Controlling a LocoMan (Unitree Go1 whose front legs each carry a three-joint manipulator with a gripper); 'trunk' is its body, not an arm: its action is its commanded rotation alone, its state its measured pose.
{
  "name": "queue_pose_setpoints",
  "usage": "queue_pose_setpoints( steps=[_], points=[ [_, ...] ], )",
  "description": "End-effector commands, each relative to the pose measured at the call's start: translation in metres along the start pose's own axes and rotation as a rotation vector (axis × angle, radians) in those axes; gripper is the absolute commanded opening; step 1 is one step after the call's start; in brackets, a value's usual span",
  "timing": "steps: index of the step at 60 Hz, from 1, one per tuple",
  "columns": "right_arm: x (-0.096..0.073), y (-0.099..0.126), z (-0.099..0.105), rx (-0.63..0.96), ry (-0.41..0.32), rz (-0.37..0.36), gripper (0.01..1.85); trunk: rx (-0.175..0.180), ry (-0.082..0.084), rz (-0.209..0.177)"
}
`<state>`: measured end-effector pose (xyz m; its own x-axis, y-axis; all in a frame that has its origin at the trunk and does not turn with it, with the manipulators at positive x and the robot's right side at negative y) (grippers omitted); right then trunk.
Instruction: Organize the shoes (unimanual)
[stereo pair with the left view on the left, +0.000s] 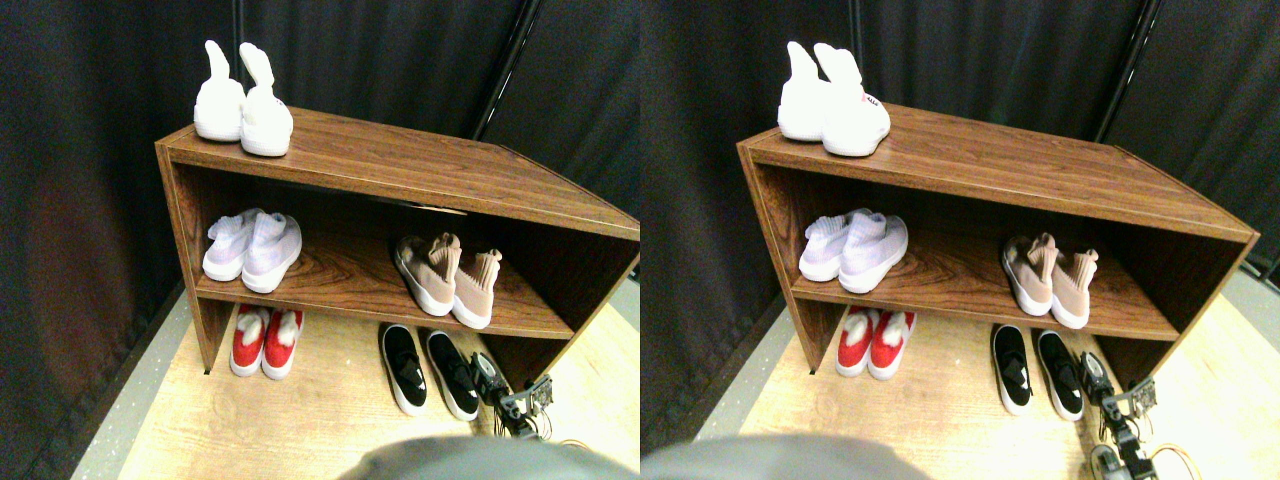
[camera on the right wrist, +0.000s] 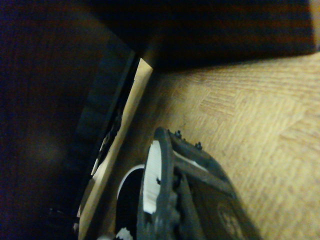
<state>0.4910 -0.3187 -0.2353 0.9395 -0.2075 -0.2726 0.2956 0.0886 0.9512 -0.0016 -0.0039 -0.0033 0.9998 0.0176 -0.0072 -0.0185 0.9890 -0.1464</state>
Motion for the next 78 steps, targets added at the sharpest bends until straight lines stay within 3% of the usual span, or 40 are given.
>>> queue_pose_setpoints(
  steps=[1,15,38,58,69,78],
  points=[
    [0.002,0.0,-0.005,0.012,0.009,0.016,0.06,-0.021,0.003,0.013],
    [-0.008,-0.003,-0.024,0.014,0.014,0.001,0.06,-0.028,0.001,0.021],
    [-0.01,-0.001,-0.048,-0.015,0.097,0.023,0.06,-0.043,-0.008,0.032],
    [-0.007,0.002,-0.049,-0.002,0.087,0.029,0.06,-0.053,0.001,0.033],
    [-0.015,0.002,-0.05,0.065,0.072,0.04,0.06,-0.052,0.002,0.032],
    [-0.015,0.004,-0.053,0.008,0.058,0.049,0.06,-0.044,-0.002,0.026]
  ],
)
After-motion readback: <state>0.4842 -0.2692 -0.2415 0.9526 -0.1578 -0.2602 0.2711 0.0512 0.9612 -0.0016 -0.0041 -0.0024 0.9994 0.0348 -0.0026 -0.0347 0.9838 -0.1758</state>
